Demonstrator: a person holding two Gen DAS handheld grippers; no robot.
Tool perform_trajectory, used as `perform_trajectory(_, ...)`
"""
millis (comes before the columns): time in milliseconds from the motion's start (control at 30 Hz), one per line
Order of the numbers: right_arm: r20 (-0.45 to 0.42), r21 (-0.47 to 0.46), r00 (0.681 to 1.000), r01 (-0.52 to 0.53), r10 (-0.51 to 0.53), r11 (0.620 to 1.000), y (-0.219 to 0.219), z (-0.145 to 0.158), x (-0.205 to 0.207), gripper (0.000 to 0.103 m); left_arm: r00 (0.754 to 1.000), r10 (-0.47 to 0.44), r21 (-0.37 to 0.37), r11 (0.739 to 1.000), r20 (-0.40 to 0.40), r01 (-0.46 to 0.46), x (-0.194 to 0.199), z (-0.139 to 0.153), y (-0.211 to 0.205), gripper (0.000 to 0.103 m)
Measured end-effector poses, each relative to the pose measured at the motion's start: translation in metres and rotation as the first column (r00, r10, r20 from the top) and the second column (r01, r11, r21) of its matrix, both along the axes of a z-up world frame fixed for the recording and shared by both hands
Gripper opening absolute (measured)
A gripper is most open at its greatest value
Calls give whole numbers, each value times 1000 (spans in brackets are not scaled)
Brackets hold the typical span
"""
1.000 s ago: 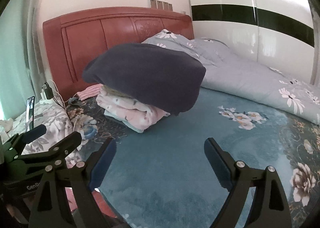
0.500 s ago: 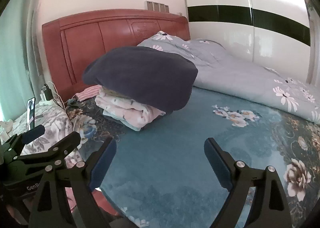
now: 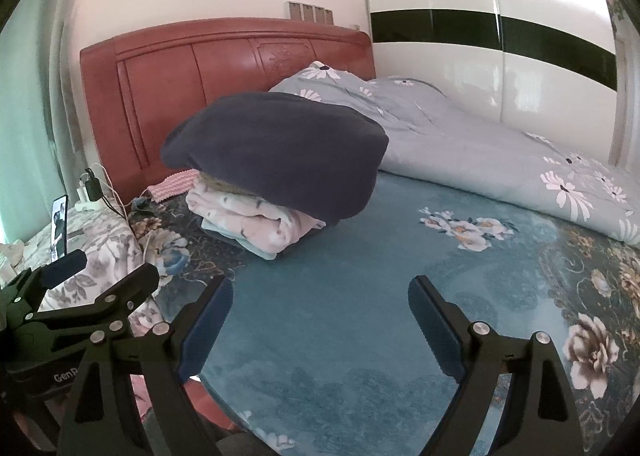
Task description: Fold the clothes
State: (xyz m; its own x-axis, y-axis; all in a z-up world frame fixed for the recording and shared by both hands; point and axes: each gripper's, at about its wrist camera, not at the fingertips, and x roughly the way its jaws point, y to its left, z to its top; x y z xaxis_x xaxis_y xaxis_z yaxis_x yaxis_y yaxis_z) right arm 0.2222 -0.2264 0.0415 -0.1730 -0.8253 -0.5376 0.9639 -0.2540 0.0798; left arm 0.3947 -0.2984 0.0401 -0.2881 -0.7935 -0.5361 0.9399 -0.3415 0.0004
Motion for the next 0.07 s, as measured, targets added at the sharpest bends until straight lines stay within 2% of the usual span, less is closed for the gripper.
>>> perform_trajectory(67, 1, 0, 1000, 0, 0, 1000, 0, 0, 0, 90, 1000, -2, -2, 1000, 0, 2, 0, 0, -1, 103)
